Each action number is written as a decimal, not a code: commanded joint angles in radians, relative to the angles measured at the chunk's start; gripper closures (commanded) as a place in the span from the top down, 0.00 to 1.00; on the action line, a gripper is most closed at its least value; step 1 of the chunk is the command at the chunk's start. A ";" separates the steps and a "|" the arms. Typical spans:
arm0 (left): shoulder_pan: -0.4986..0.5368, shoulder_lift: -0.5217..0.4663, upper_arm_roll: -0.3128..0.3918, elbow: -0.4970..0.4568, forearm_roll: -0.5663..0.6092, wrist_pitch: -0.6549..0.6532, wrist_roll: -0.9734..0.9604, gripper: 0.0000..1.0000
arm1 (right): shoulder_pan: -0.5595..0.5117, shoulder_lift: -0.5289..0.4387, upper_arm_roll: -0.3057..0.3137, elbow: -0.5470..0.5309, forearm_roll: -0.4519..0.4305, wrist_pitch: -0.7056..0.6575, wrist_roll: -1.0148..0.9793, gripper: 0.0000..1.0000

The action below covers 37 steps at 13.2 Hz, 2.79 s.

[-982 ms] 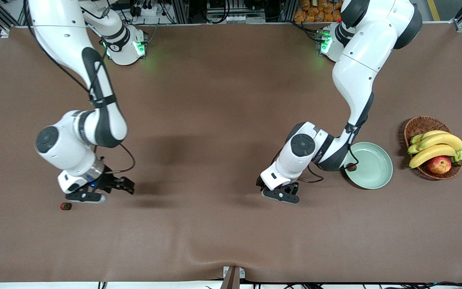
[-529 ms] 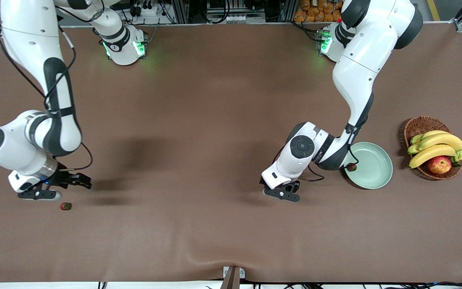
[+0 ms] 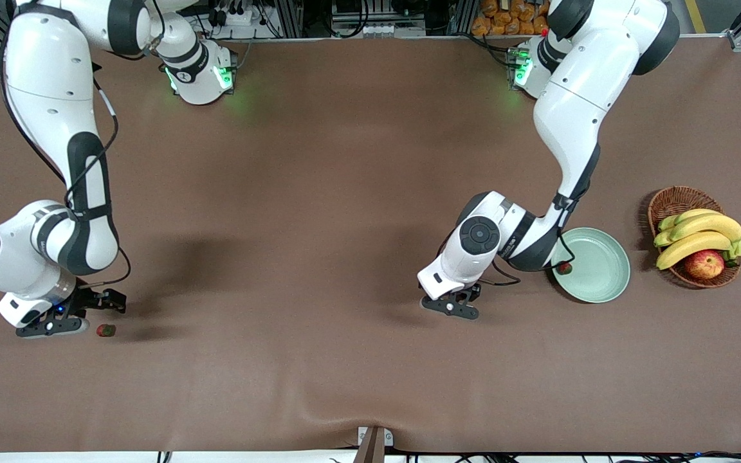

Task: Collect all strawberries into plate
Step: 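Grasp the middle strawberry with the left gripper while the right gripper reaches another, then put the left gripper's strawberry on the plate while the right gripper grasps another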

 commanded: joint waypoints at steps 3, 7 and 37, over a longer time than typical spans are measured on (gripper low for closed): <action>-0.011 -0.019 0.000 -0.016 0.009 -0.017 -0.034 0.71 | -0.138 0.107 0.116 0.091 0.007 0.106 -0.026 1.00; -0.011 -0.018 0.002 -0.020 0.009 -0.017 -0.032 0.50 | -0.170 0.159 0.139 0.166 0.007 0.104 -0.018 1.00; 0.590 -0.465 -0.124 -0.344 0.023 -0.273 0.557 1.00 | -0.155 0.124 0.137 0.148 0.012 0.012 0.008 0.53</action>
